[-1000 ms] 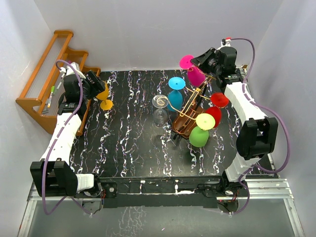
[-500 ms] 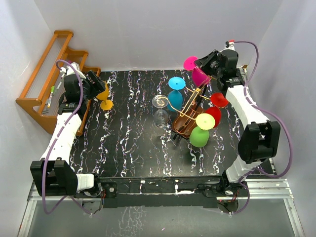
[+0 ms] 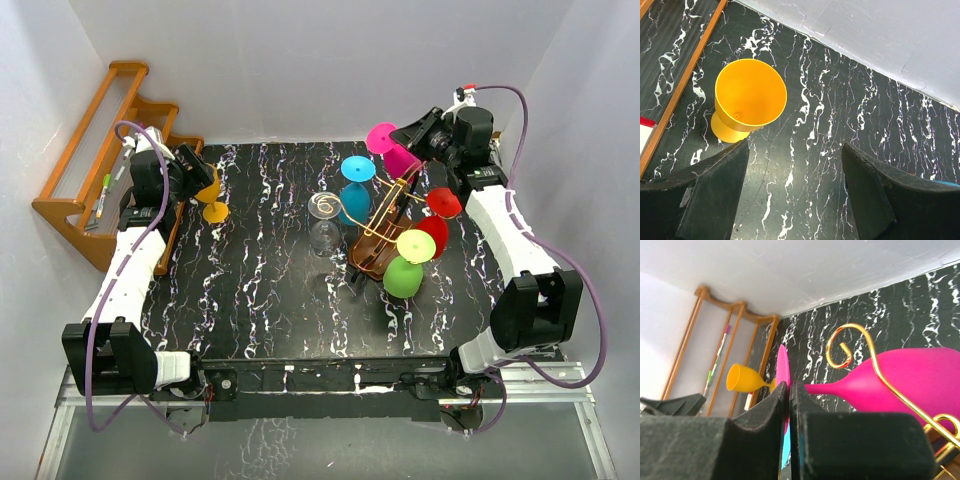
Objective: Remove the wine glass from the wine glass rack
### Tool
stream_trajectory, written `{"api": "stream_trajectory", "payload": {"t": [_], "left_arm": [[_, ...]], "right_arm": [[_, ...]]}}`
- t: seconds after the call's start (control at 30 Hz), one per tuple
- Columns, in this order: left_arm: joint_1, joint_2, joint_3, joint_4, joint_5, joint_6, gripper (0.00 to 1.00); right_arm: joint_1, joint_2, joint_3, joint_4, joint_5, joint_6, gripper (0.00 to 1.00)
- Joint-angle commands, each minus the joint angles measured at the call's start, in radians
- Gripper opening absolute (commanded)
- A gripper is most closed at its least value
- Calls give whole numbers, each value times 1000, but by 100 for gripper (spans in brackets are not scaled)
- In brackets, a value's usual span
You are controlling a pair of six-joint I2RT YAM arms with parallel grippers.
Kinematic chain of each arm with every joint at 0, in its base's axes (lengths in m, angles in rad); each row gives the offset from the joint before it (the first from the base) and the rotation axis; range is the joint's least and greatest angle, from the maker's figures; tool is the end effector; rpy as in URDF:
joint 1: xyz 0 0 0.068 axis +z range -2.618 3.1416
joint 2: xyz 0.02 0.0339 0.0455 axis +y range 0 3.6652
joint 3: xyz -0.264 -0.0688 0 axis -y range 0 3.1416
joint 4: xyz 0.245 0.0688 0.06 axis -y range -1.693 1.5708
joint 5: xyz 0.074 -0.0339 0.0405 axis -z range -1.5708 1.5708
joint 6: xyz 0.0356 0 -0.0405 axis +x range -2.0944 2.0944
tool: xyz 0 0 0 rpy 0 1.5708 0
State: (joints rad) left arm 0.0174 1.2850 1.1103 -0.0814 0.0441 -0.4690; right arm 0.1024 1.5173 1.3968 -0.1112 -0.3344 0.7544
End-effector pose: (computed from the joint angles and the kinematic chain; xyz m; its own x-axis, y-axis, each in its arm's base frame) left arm 0.3032 0.0037 0.3555 -0.2373 -0.4558 -0.8579 -0.0919 0.8897 -0.4472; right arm 0.3580 0.0485 0.3825 -0.4502 0.6041 -0.6576 -0.1455 0.6770 0.7215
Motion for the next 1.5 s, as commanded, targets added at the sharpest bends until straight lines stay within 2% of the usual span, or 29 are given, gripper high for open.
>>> {"api": "stream_trajectory", "payload": {"t": [0.0,0.17,0.43,0.6,0.73,0.83,0.97,1.03,1.1,1.17,1.3,1.47], "left_arm": [[-2,-18,-9,26,17,-3,72],[-3,-27,-12,28,18,-2,72],[-2,-28,-12,28,17,-2,72],[-2,-27,-11,28,19,-2,72],[-3,-29,-10,28,19,-2,72],[-2,-27,-8,25,22,-2,72],[-2,-20,14,-6,28,-9,72],[-1,-11,58,-69,32,-12,72],[-1,-6,123,-164,31,-10,72],[-1,4,213,-290,20,-12,72],[-1,-38,311,-424,68,-37,72],[-1,-100,322,-490,299,-68,72]], "right_arm": [[-5,-17,40,37,-125,-11,8],[3,56,77,72,-236,24,8],[52,198,202,230,-338,-37,8],[128,277,345,223,-322,-208,8],[273,251,412,152,-245,-508,8],[466,135,311,169,-123,-804,8],[656,-62,72,277,18,-1100,8],[733,-163,-59,293,6,-1269,8],[824,-268,-209,298,-12,-1532,8],[912,-350,-337,295,34,-1713,8],[1076,-425,-499,290,212,-1852,8],[1304,-395,-718,396,521,-2043,8]]}}
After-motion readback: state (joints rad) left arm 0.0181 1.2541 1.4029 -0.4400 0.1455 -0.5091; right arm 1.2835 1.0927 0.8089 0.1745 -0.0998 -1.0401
